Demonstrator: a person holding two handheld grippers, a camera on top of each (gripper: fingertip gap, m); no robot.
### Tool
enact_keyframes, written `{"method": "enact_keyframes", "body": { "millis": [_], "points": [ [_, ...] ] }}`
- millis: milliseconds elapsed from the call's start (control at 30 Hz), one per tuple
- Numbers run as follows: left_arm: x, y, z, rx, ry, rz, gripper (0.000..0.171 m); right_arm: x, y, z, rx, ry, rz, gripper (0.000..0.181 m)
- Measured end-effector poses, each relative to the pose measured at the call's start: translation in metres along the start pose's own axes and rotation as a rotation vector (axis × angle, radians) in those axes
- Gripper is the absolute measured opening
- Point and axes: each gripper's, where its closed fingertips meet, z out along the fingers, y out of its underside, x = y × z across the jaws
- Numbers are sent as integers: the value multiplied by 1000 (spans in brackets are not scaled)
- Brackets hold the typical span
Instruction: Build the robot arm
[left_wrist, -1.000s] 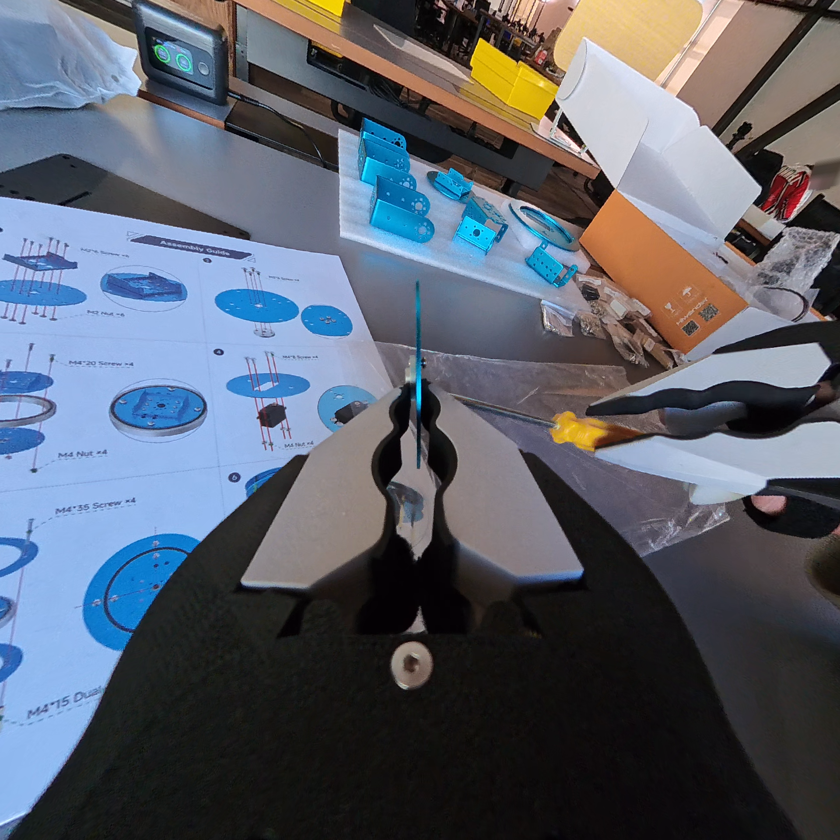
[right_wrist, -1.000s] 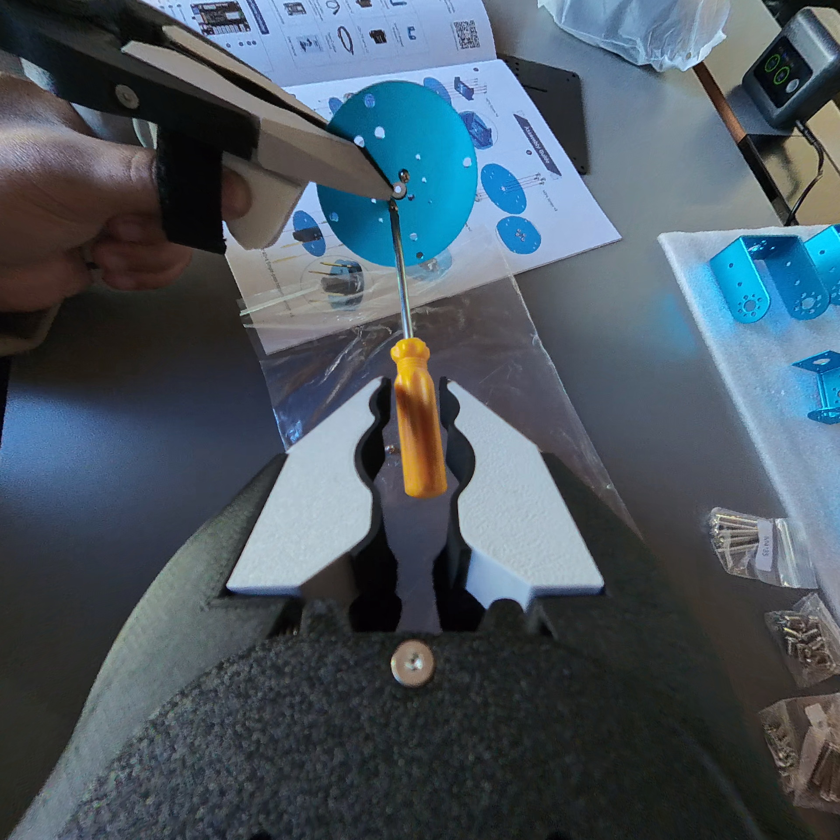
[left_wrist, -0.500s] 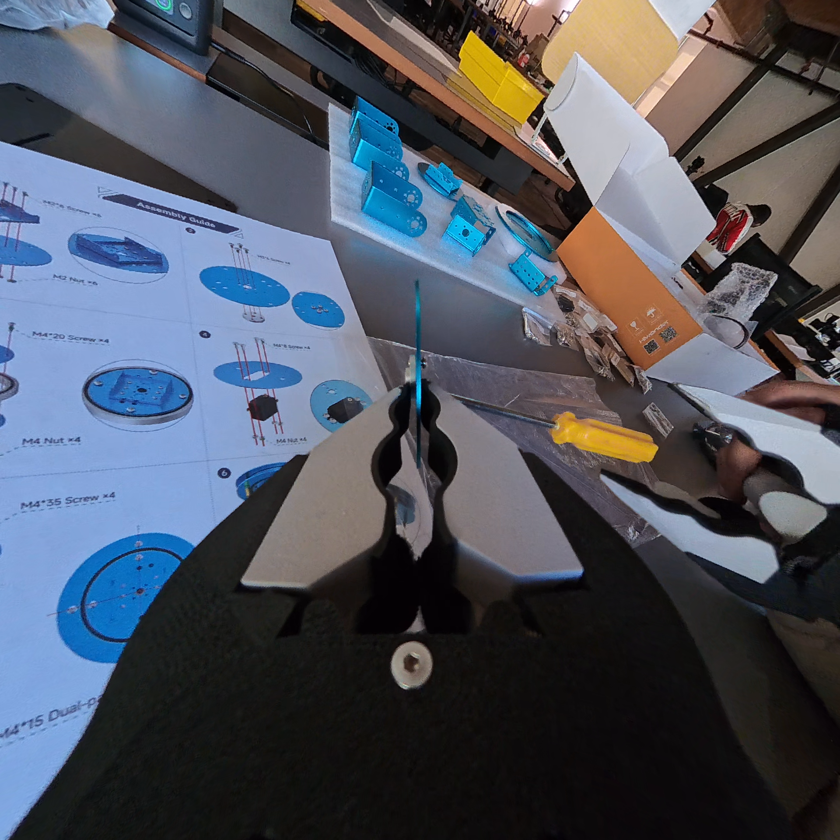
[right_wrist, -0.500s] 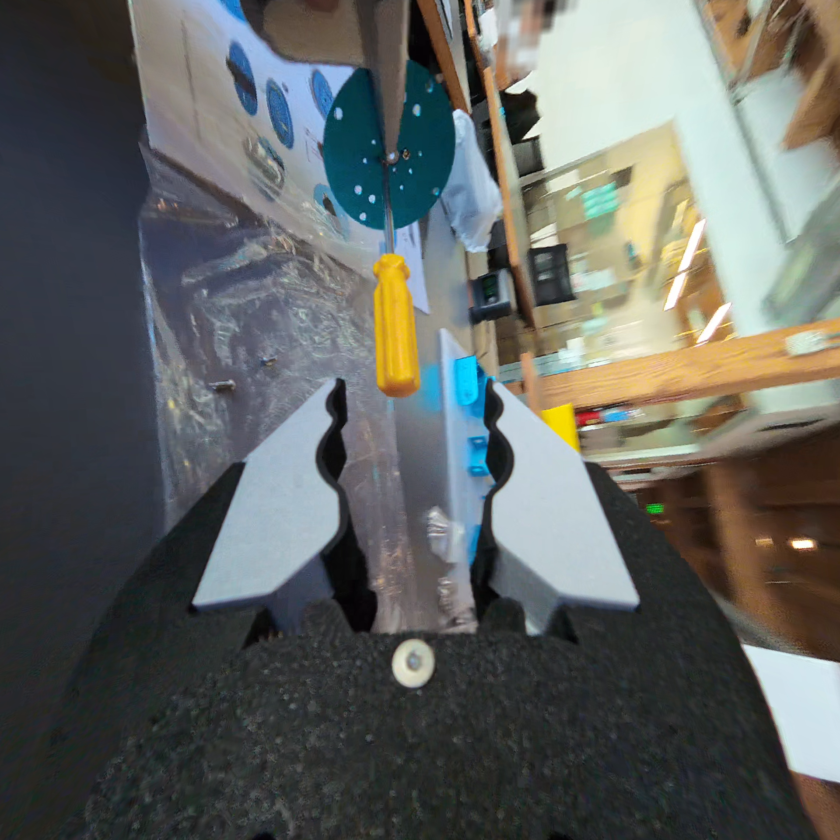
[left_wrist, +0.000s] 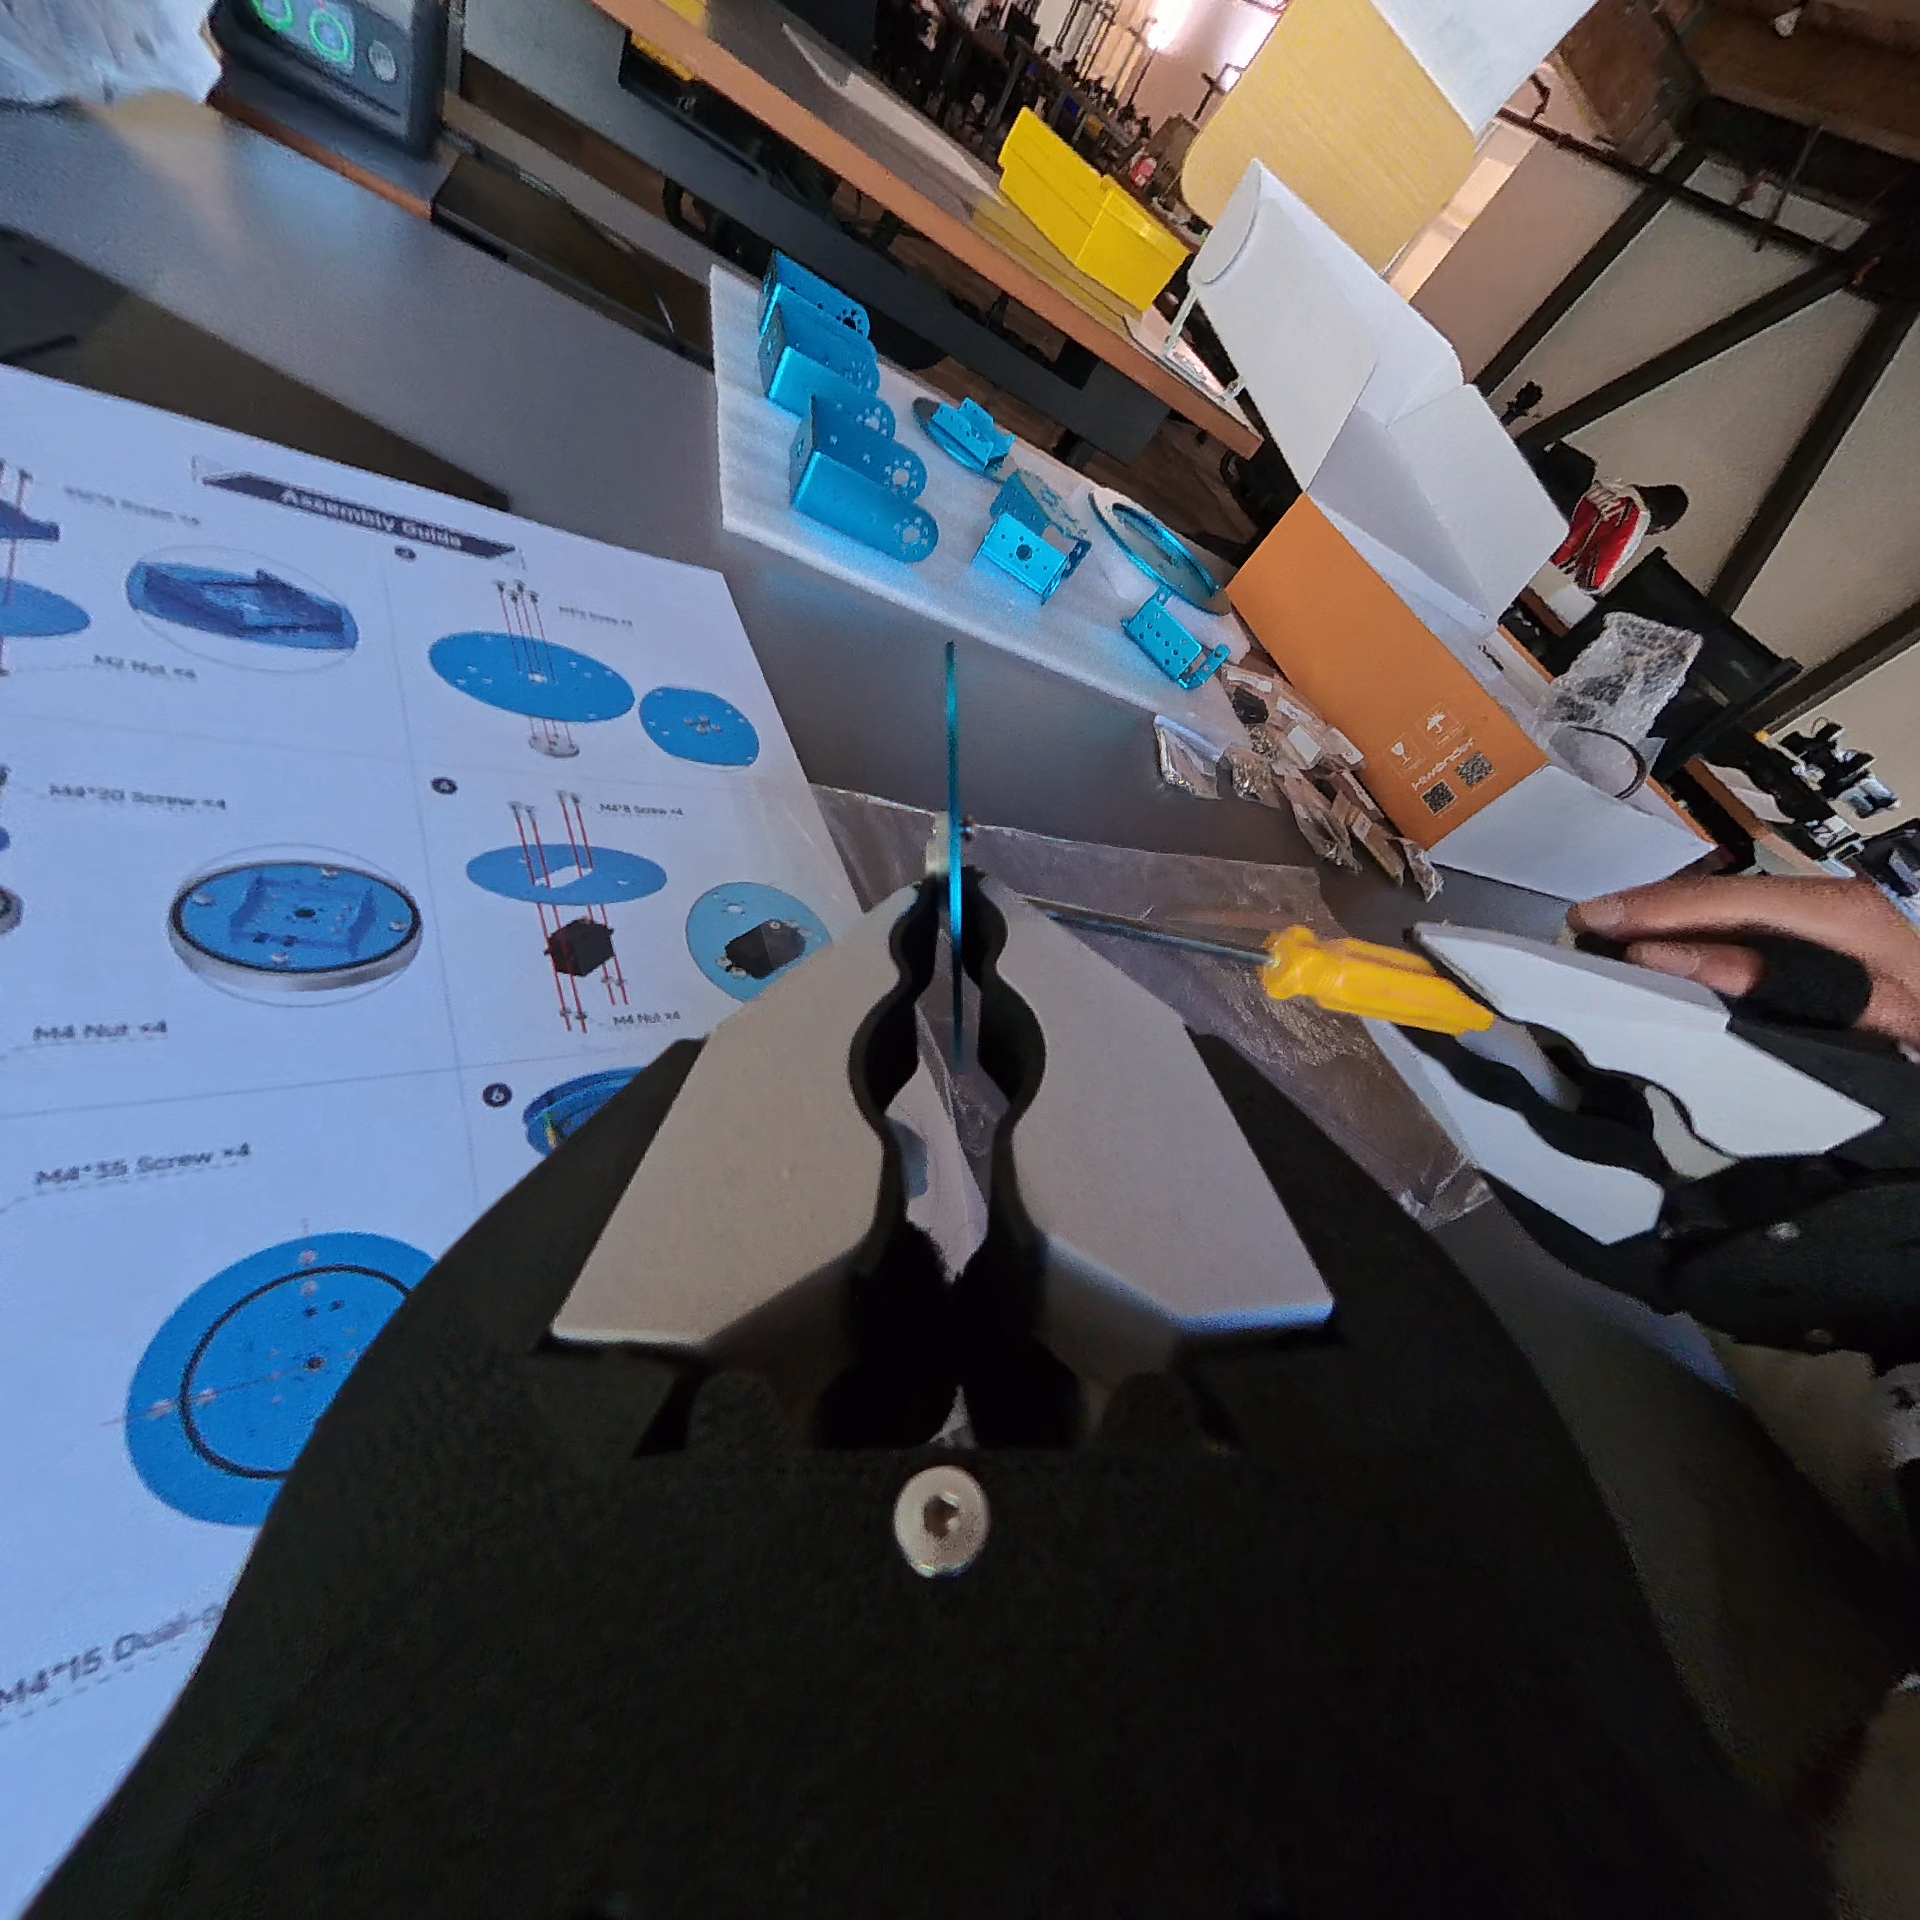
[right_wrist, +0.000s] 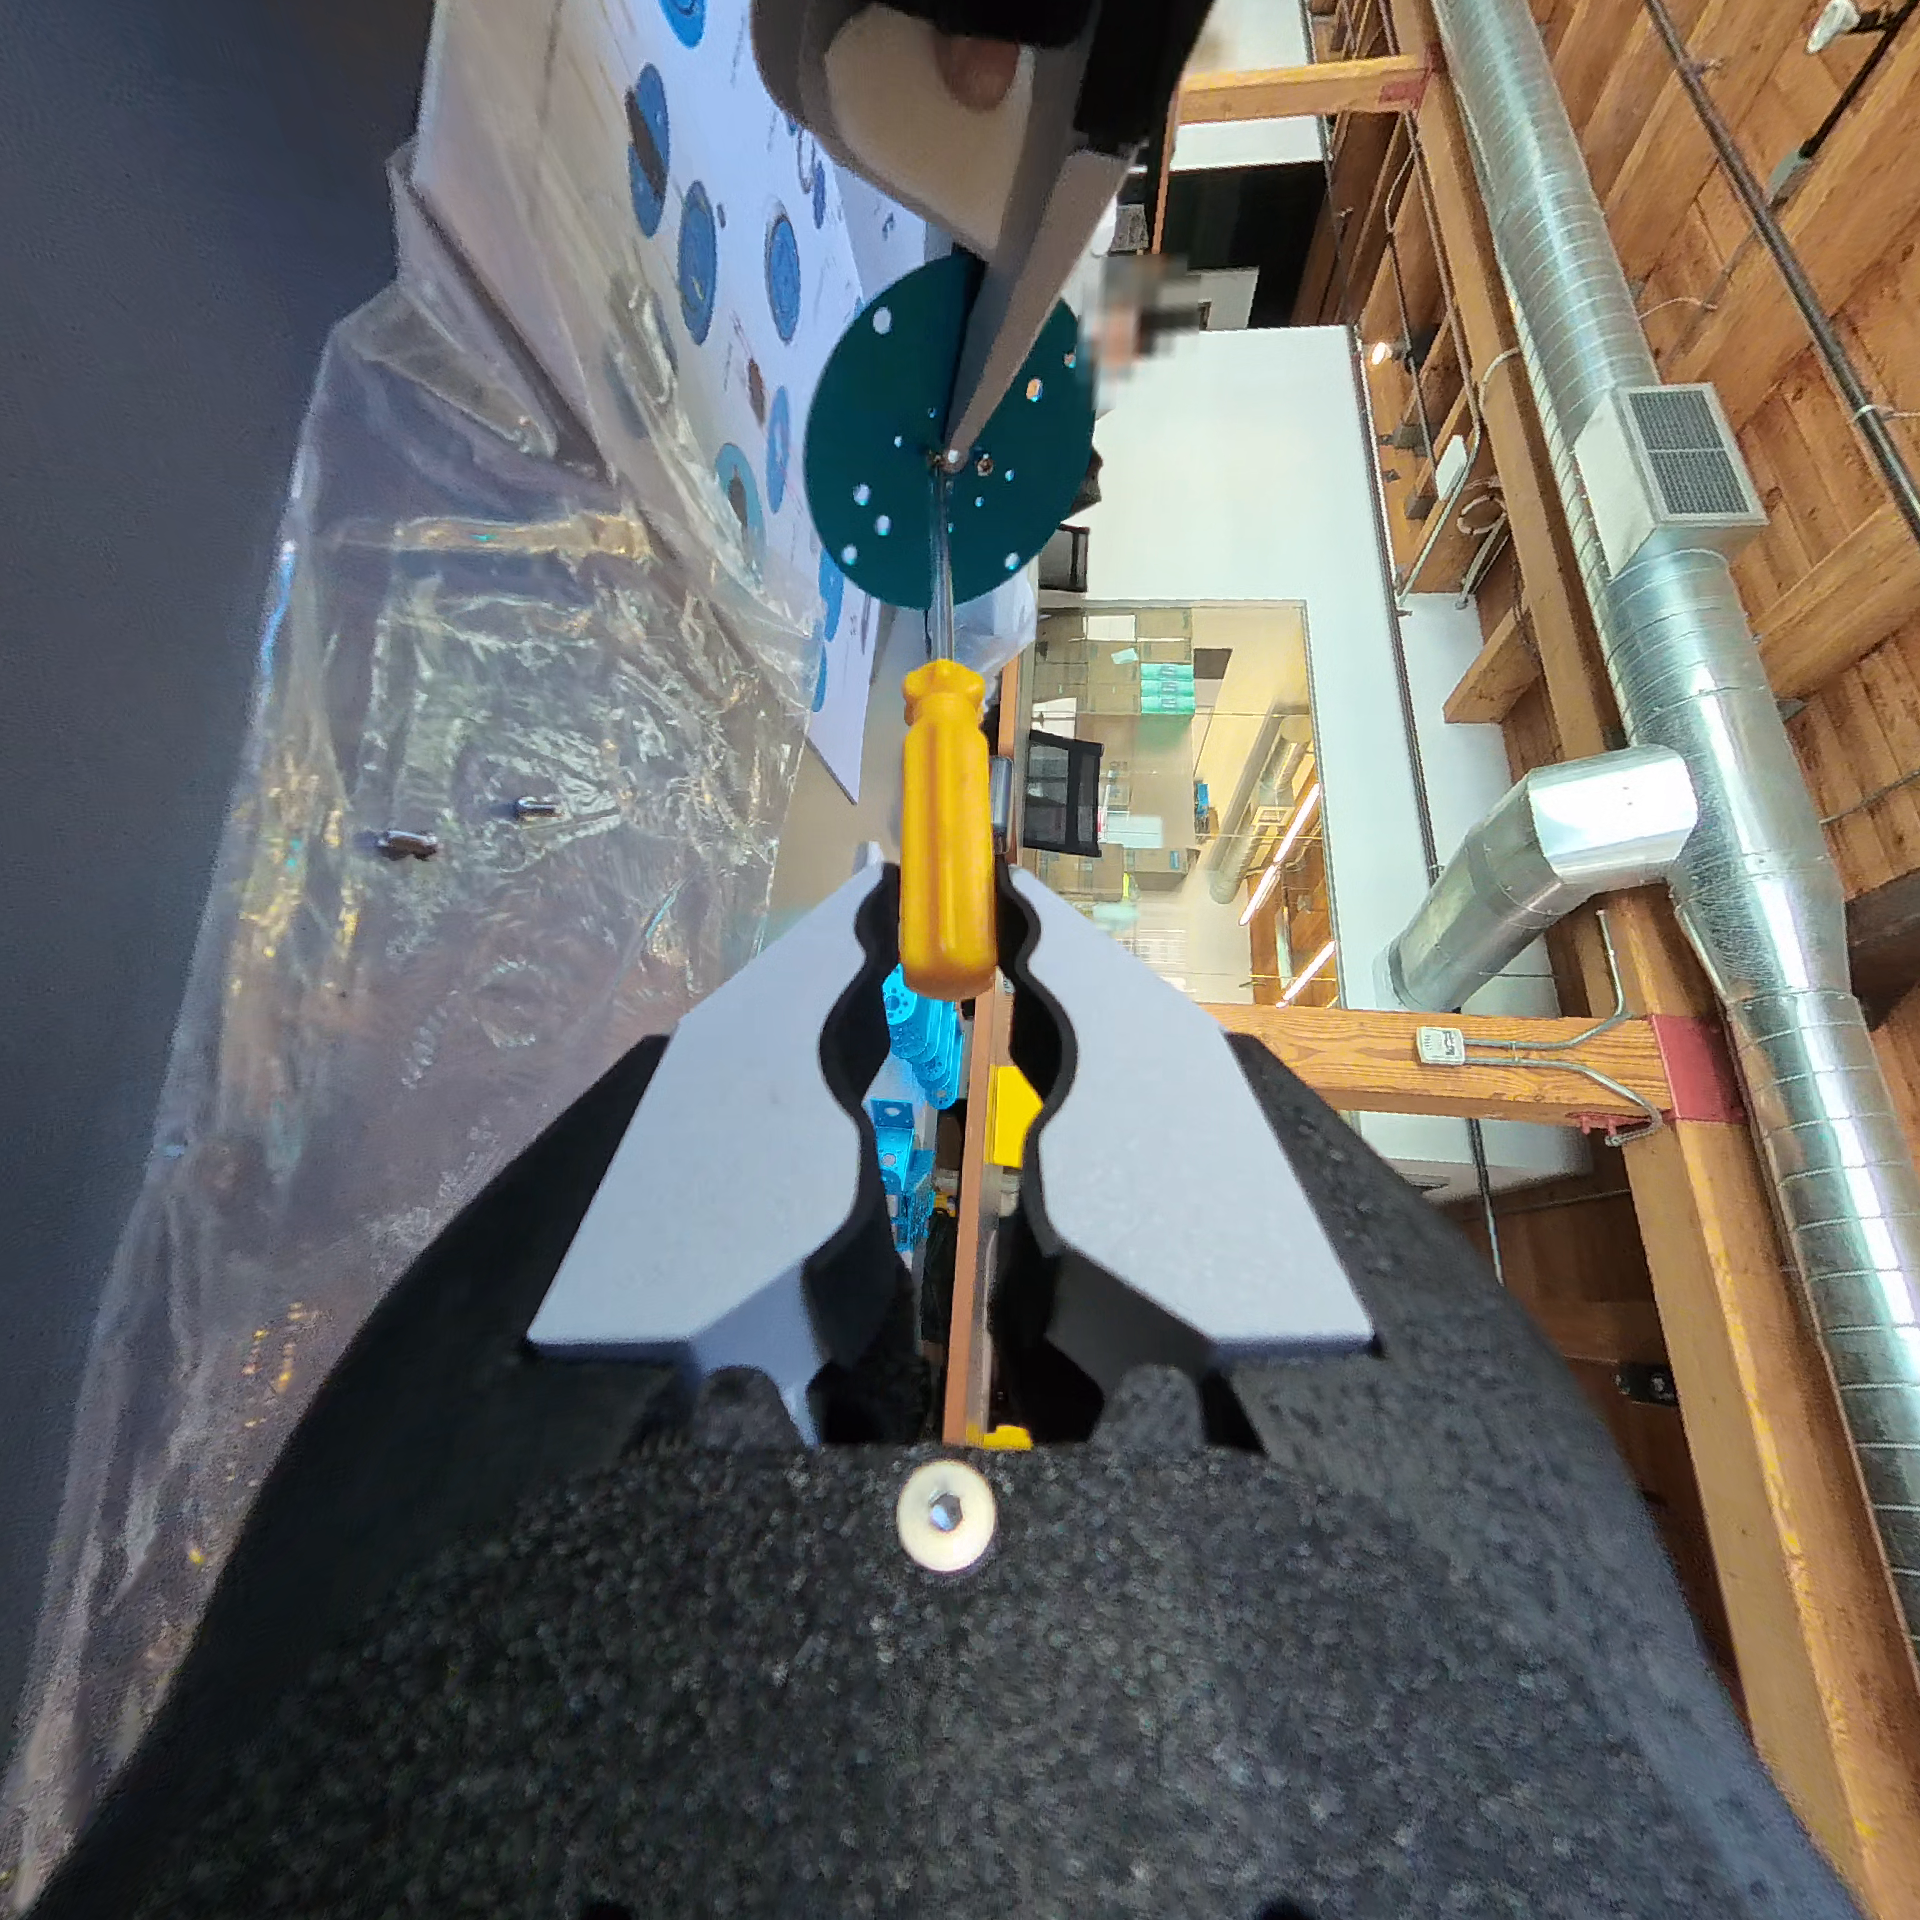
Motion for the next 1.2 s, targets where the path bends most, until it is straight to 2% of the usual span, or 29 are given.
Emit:
{"method": "enact_keyframes", "body": {
  "millis": [100, 200, 333, 500, 600, 633, 800, 900, 1000, 1200],
  "points": [
    [3, -4, -2, 21, 4, 72, 4, 4, 0, -1, -11, -98, 123, 17],
    [6, -7, -5, 59, -24, 172, 4, 9, -6, -4, -11, -302, 488, 17],
    [8, -12, -9, 107, -49, 241, 4, 9, -13, -6, -11, -591, 1115, 16],
    [13, -9, -10, 125, -58, 318, 4, 7, -21, -14, 1, -1050, 2017, 16],
    [21, -16, -14, 171, -62, 376, 4, 14, -24, -19, 110, -1344, 2610, 15],
    [22, -17, -15, 172, -72, 398, 4, 14, -24, -20, 133, -1406, 2751, 16],
    [27, -25, -21, 226, -48, 415, 4, 31, -36, -27, 213, -1542, 3007, 17],
    [34, -34, -28, 278, -20, 435, 4, 46, -39, -31, 311, -1564, 3032, 19],
    [31, -36, -28, 263, 22, 314, 4, 49, -41, -29, 319, -1521, 2971, 19],
    [20, -19, -18, 189, 56, 87, 4, 48, -33, -24, 334, -1527, 3038, 27]
  ]
}}
